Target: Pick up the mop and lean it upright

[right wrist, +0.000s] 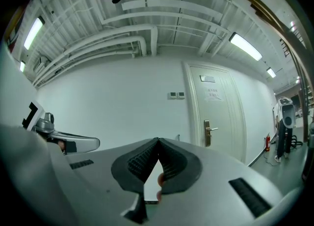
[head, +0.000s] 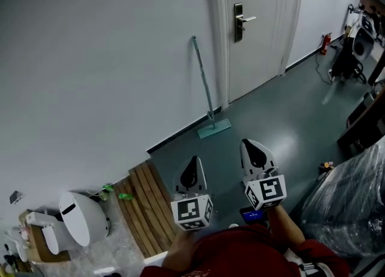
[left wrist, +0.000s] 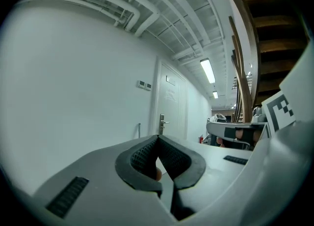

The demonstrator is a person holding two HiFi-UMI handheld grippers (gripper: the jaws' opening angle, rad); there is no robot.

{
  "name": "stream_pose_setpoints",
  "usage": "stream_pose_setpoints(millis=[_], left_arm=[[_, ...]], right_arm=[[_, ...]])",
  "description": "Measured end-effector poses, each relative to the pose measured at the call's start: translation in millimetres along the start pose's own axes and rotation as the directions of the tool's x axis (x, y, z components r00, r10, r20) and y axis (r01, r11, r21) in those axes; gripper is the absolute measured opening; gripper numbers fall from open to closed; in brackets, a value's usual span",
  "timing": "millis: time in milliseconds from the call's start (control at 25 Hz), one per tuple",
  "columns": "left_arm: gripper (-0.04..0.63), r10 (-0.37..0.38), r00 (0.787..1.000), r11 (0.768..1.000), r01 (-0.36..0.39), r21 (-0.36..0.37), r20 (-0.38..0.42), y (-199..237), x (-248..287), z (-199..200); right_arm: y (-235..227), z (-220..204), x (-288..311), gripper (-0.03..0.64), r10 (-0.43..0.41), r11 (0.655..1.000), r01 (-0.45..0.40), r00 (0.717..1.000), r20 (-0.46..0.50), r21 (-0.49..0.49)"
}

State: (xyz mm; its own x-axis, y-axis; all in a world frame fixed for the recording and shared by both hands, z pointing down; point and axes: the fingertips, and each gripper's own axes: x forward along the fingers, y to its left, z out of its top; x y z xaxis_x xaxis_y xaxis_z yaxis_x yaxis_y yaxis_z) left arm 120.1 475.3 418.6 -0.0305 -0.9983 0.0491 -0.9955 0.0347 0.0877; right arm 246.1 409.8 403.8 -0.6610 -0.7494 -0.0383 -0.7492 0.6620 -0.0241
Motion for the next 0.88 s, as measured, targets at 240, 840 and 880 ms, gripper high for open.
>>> stream_pose_setpoints(millis=[240,840,880], left_arm=[[0.012,-0.027,1.0,1.0,0.027,0.006,0.012,62,51,13],[0.012,-0.122,0.992,0.992,0.122,-0.021,-0.015,143,137,15],[0.012,-0.125,0.992,0.992,0.125,-0.018,-0.015,144,144,14]], right_arm=[[16,-3,72,0.018,-0.032,0.999,0.032,0.999,0.006,0.009],[25,-12,189,0.018,-0.111,0.994,0.111,0.994,-0.013,-0.001],[22,-15,195,0.018,-0.112,0.994,0.112,0.994,-0.018,0.0]])
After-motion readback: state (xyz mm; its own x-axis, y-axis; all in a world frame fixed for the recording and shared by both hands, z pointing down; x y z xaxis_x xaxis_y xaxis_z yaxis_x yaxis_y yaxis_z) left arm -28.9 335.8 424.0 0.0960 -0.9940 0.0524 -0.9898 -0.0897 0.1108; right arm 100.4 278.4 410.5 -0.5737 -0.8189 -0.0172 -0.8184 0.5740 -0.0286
